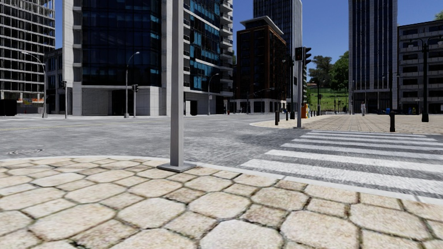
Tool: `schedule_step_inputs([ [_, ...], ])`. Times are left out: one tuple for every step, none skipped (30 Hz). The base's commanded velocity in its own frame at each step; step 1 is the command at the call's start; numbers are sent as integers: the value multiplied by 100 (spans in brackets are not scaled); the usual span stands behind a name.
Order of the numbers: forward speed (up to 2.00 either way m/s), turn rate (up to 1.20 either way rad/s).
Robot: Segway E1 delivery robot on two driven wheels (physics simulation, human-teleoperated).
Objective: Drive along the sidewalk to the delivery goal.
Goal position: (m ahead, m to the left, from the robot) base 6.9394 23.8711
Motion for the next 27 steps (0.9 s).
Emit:
schedule_step_inputs([
  [0,0],
  [0,0],
  [0,0],
  [0,0],
  [0,0],
  [0,0],
  [0,0],
  [0,0],
  [0,0],
  [0,0],
  [0,0],
  [0,0],
  [0,0],
  [0,0],
  [0,0],
  [0,0],
  [0,0],
  [0,0],
  [0,0],
  [0,0],
  [0,0],
  [0,0],
  [0,0],
  [0,0],
  [0,0],
  [0,0],
  [0,0],
])
